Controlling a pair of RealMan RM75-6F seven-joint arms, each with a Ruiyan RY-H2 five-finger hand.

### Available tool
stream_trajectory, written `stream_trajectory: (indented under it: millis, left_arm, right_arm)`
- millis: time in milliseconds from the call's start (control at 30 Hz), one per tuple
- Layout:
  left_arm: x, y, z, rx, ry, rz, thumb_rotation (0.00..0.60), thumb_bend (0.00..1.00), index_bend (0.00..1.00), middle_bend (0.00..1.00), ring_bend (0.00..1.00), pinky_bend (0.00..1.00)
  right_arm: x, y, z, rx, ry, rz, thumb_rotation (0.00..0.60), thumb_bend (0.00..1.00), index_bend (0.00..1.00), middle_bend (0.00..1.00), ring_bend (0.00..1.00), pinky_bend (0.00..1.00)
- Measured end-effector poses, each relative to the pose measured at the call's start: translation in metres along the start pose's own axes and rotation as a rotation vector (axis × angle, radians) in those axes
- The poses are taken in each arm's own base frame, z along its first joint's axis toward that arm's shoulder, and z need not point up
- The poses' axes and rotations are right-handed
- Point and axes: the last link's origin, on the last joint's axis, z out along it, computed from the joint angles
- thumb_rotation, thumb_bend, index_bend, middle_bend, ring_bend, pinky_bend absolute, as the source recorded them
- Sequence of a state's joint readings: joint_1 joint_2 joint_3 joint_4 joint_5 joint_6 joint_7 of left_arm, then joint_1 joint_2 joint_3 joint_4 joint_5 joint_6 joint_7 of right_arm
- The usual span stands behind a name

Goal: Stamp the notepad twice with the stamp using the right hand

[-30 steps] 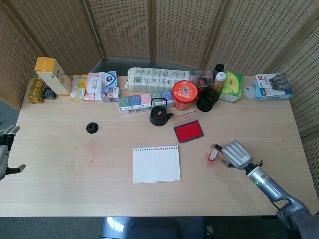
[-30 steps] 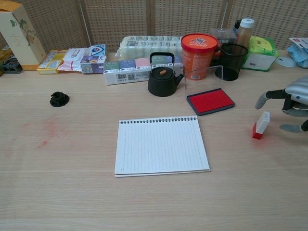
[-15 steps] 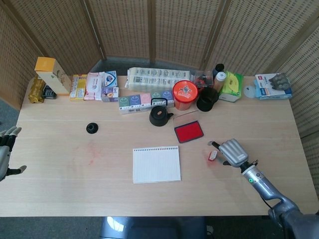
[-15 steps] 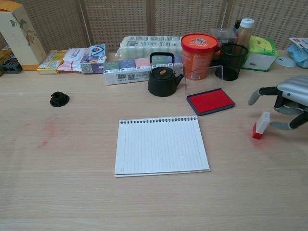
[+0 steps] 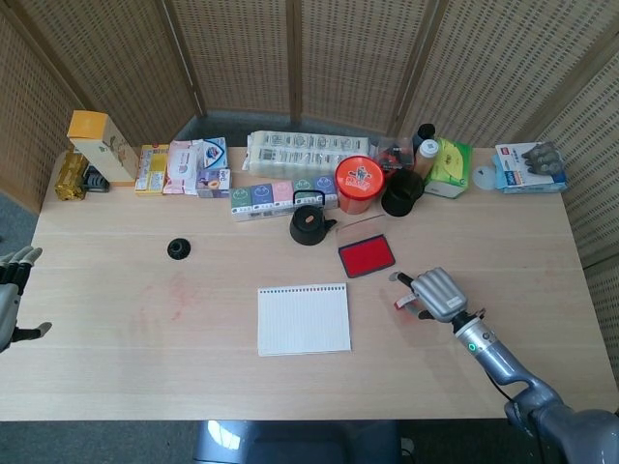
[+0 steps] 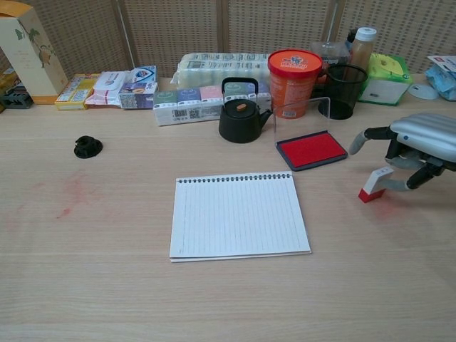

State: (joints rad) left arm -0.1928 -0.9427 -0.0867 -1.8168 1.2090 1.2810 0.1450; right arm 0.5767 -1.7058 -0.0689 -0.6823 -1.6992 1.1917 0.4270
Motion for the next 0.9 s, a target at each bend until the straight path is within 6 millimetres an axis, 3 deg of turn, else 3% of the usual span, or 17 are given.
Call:
stream_trajectory:
  millis: [900]
  left_arm:
    - [0.0012,-0.0013,-0.0016,0.0,-0.003,-0.008,0.6,0.0,0.0,0.0,0.04,0.11]
  right_arm:
    - [0.0007,0.0012,0.0006,-0.032,-0.049,0.099,0.6,0.4,0.41,0.93,1.0,1.0]
